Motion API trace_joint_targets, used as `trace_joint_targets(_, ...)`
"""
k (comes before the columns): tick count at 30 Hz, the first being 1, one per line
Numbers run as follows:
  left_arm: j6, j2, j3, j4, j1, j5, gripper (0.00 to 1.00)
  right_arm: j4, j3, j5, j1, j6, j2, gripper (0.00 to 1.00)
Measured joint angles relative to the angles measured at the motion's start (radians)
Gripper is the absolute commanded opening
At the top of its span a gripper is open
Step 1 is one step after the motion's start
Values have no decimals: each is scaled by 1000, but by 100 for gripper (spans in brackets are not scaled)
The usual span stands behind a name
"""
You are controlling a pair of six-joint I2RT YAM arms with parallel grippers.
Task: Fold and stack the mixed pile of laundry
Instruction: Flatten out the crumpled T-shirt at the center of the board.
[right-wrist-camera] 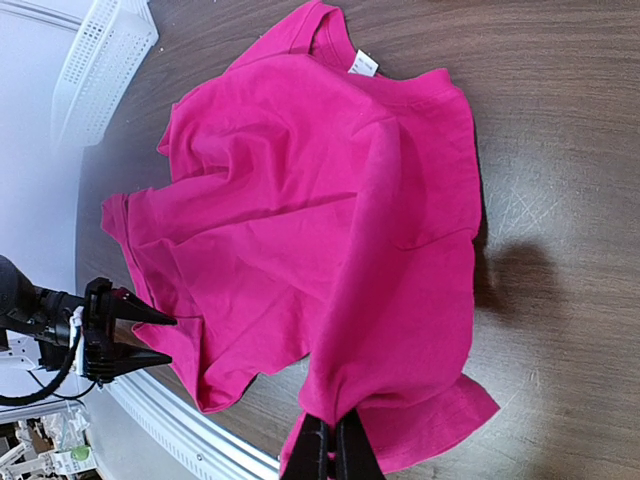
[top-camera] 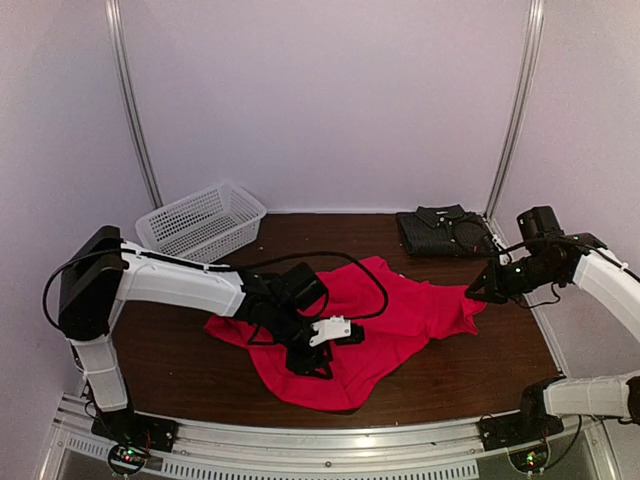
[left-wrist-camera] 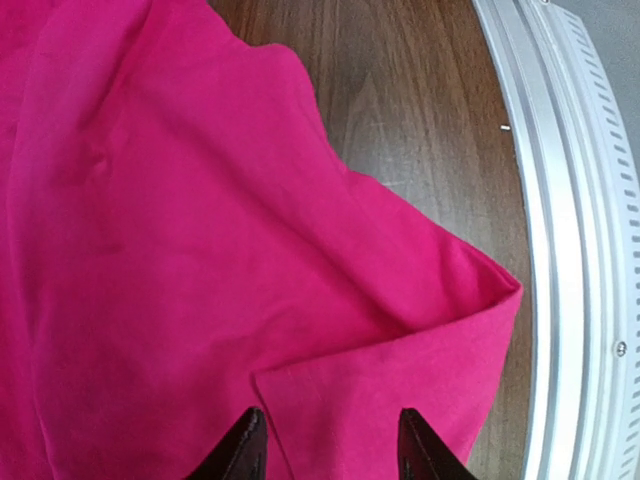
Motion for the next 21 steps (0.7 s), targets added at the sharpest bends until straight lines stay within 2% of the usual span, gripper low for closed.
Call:
trace_joint_targets(13,200,136,53,28,0,24,45,-9,-5,-9,0,15,-30,0)
trace_joint_targets(21,240,137,44,27,0,19,29,-12,-8,-9,0,16,-35,0)
